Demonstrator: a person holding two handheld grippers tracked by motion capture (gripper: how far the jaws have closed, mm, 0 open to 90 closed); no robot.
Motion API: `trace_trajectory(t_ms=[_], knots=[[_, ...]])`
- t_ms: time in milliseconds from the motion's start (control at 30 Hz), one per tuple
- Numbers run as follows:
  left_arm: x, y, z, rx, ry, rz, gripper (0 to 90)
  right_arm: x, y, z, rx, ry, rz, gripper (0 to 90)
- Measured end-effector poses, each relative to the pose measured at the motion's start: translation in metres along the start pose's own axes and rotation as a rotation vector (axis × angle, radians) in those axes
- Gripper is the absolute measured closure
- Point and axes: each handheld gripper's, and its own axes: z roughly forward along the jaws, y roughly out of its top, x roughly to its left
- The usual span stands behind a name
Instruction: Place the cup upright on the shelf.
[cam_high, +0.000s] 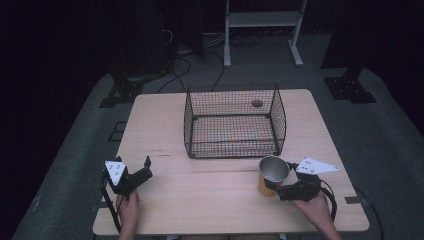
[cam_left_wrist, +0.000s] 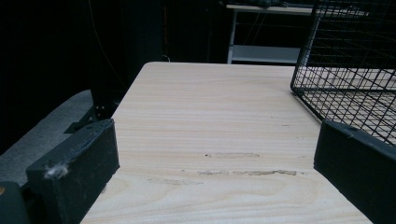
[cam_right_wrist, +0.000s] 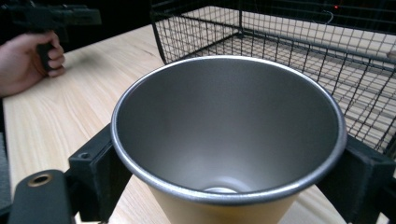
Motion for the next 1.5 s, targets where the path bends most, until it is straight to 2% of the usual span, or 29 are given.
trace_trajectory(t_ms=[333, 1100, 1500], knots=[[0.000, 0.000, 0.000, 0.000, 0.000, 0.001, 0.0, -0.004, 0.026, -0.004, 0.003, 0.044, -0.003, 12.4], [-0.001, 0.000, 0.000, 0.001, 0.000, 0.008, 0.0, -0.012, 0.089, 0.006, -0.003, 0.135, -0.025, 12.4], [-0.001, 0.000, 0.000, 0.002, -0.001, 0.007, 0.0, -0.021, 0.129, 0.024, 0.017, 0.164, -0.052, 12.4]])
